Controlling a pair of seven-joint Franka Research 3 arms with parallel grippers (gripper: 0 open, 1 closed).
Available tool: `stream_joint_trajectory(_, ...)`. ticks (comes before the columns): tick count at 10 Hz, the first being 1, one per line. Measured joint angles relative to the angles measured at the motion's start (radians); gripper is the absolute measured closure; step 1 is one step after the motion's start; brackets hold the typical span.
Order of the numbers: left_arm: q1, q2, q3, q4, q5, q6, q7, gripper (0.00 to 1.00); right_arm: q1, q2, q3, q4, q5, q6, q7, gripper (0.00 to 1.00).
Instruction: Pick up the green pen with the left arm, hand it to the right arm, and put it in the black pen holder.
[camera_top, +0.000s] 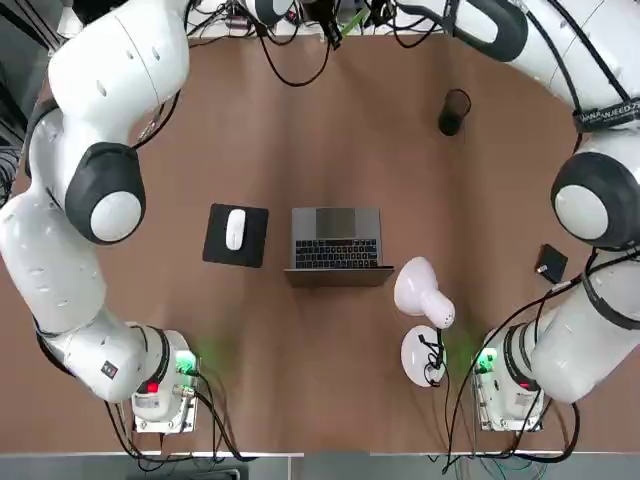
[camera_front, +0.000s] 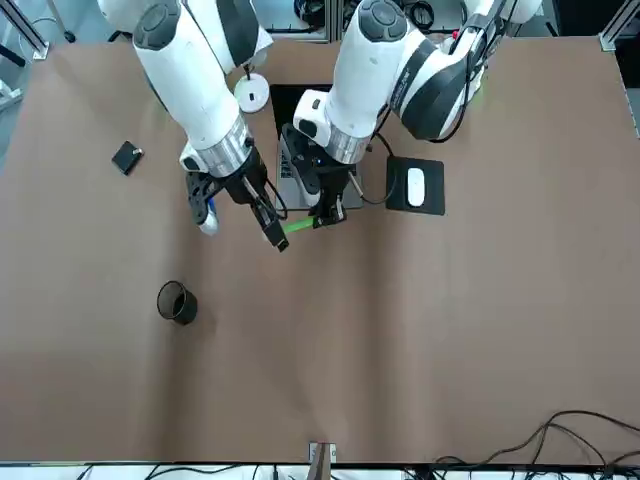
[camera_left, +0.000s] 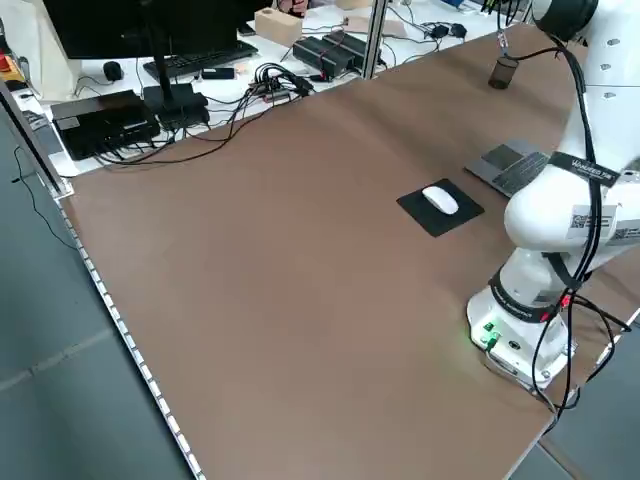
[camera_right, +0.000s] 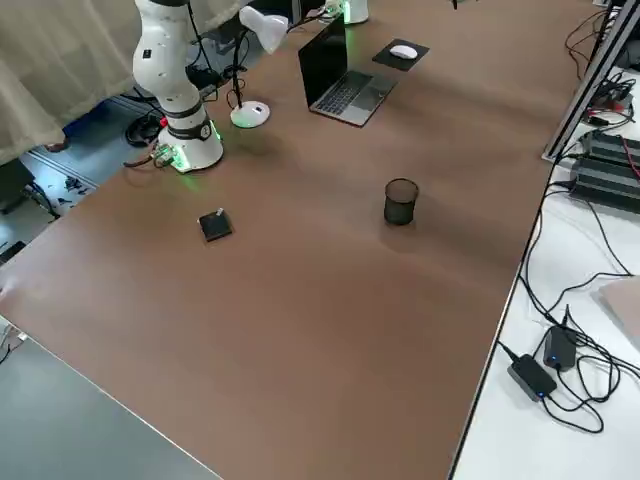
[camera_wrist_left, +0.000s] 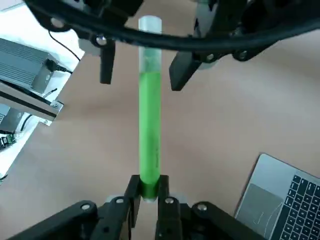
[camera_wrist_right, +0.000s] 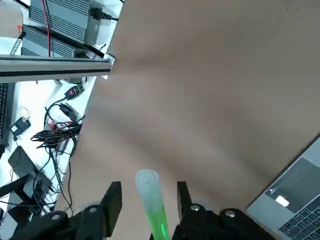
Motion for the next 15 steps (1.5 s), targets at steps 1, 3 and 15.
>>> stream_joint_trajectory(1,0.000,0.000,0.000,0.000,0.000,0.000,0.000,0.82,0.000,0.001,0.000,0.000,0.000,0.000,0.000,0.55)
stream_joint_trajectory(3,0.001,0.000,0.001,0.003,0.002,0.001,-0.001,0.82,0.000,0.001,-0.002,0.000,0.000,0.000,0.000,0.78)
stream_joint_trajectory(15,0.051,-0.105,0.056,0.017,0.086,-0.234,0.006,0.50,-0.091,0.011,-0.018,0.010,-0.004,-0.020,-0.459,0.82)
